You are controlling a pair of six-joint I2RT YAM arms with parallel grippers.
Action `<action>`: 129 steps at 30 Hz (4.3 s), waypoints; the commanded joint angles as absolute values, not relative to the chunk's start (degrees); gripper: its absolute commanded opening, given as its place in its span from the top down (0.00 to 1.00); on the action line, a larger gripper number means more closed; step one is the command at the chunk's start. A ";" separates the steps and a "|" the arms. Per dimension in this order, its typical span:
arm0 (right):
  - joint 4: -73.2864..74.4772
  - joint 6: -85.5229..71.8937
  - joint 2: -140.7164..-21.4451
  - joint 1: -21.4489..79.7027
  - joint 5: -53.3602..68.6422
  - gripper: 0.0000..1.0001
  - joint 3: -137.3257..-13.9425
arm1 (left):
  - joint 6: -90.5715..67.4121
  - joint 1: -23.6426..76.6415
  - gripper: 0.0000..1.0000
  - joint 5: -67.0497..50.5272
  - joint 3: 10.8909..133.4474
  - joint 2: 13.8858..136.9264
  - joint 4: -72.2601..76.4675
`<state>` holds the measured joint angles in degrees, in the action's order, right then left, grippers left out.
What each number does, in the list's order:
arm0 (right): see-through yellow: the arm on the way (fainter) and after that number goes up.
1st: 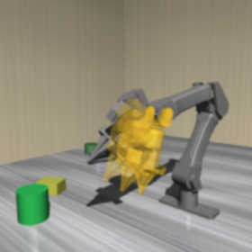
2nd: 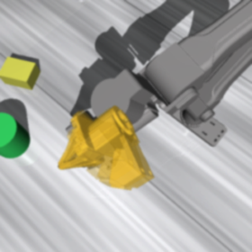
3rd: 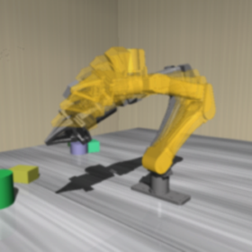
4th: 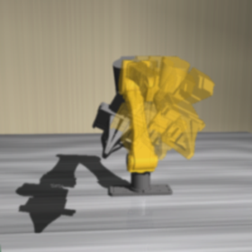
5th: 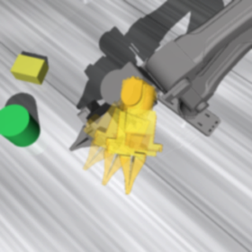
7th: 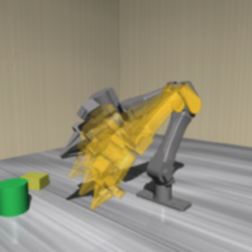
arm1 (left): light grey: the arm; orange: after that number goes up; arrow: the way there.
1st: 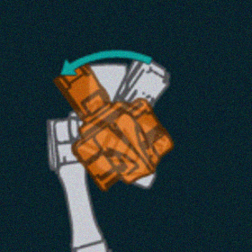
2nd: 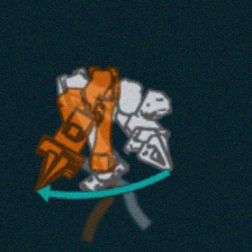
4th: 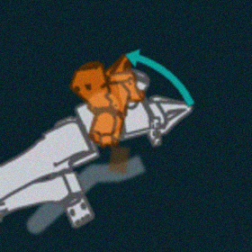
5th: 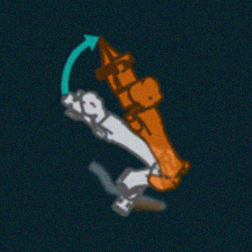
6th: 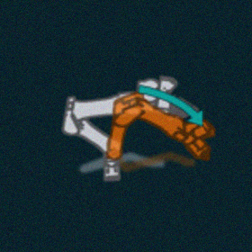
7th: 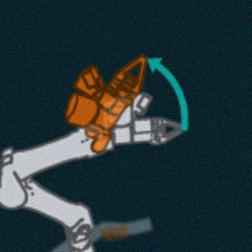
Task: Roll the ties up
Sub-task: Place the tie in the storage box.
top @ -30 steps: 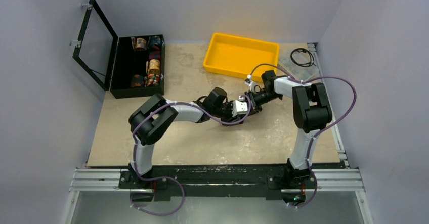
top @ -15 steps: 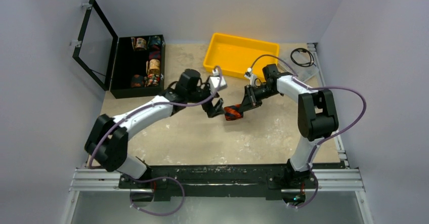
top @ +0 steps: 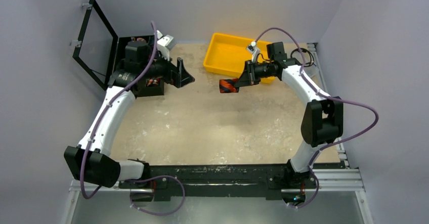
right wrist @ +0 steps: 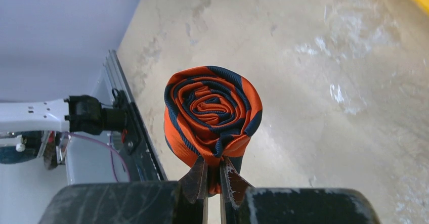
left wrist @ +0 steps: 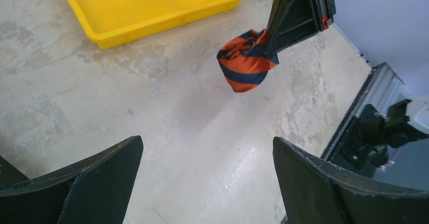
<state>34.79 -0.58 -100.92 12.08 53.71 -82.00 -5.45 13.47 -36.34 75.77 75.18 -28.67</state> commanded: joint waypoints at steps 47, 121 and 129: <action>6.56 -28.55 -91.66 26.27 63.08 1.00 -86.21 | -53.59 15.38 0.15 -60.12 60.33 77.49 16.38; 20.51 -15.45 -85.54 16.09 52.13 0.02 -79.67 | 36.51 -13.78 1.00 -20.81 135.29 130.22 -61.38; 20.91 -15.38 -85.27 16.07 52.05 0.02 -79.20 | 19.15 -14.11 1.00 -17.45 132.45 133.68 -60.19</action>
<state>21.23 -16.40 -87.22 16.34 51.96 -79.35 29.02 -13.43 -20.03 132.94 133.23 -60.58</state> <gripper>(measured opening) 0.983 0.442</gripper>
